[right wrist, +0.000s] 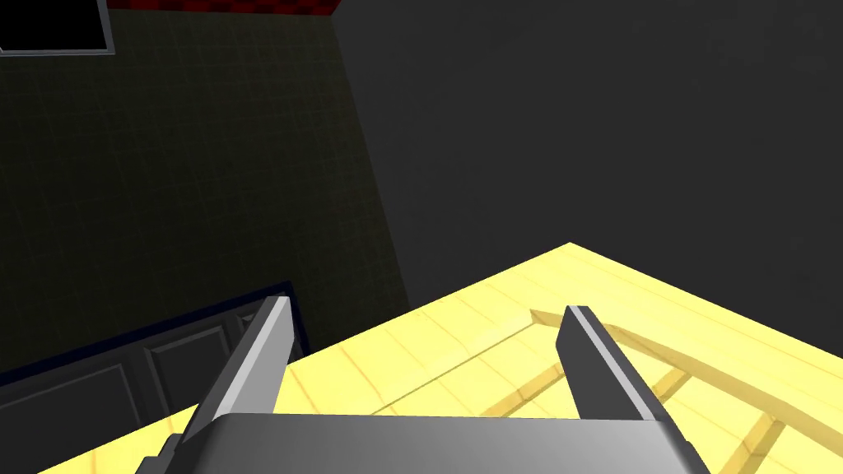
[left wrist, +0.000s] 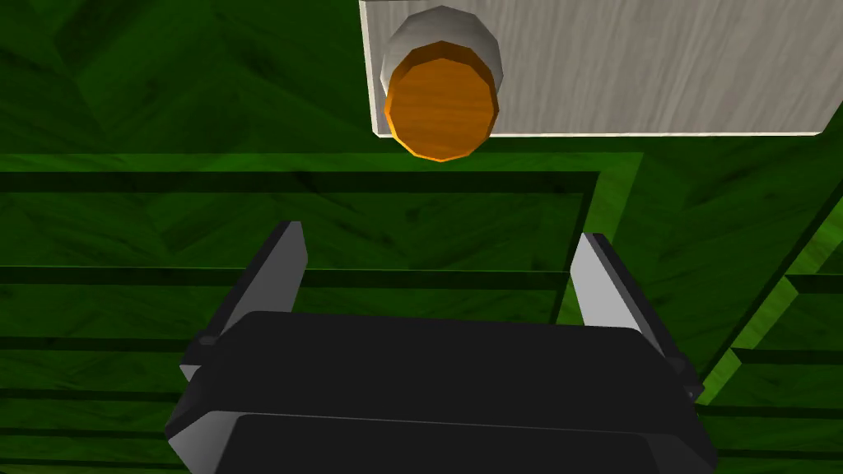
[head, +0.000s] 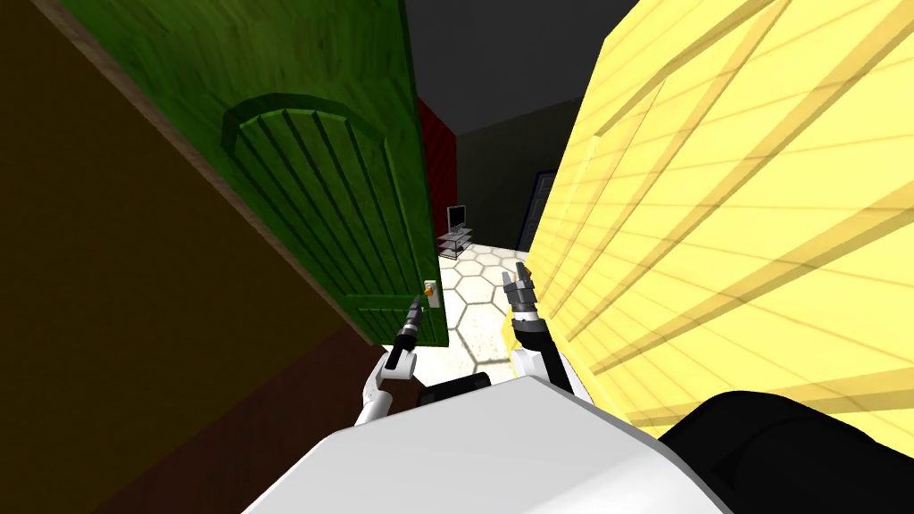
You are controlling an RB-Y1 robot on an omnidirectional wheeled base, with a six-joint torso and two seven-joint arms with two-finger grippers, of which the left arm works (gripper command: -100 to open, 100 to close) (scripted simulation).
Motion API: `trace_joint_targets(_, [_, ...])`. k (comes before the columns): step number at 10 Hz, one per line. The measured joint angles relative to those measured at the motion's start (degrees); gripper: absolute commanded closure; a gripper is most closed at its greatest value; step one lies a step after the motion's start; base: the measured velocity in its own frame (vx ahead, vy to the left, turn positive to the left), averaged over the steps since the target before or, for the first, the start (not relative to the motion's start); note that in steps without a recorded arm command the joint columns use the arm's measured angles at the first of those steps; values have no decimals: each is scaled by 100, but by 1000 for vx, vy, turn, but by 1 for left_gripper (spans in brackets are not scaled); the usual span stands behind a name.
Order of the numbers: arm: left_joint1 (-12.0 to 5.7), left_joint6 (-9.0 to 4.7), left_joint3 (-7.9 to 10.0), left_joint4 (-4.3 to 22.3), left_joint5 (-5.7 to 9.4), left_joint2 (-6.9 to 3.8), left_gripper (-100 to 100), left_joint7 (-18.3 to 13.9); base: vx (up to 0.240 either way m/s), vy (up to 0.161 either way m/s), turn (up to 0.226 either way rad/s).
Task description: Push the door open
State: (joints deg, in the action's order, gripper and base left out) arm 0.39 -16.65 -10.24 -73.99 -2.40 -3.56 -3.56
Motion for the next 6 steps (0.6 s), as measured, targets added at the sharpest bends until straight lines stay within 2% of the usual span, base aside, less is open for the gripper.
trace_joint_targets(2, [64,44,-89,-120,12,38,-100,-45,-217,29,-13])
trace_joint_targets(3, [92,55,-131,-167,18,67,-100,-69,-95,6,-4])
trace_joint_targets(4, [97,59,-136,-172,19,70,-100,-74,83,-31,-31])
trace_joint_targets(6, [56,35,-103,-116,23,35,-100,-65,194,-47,-12])
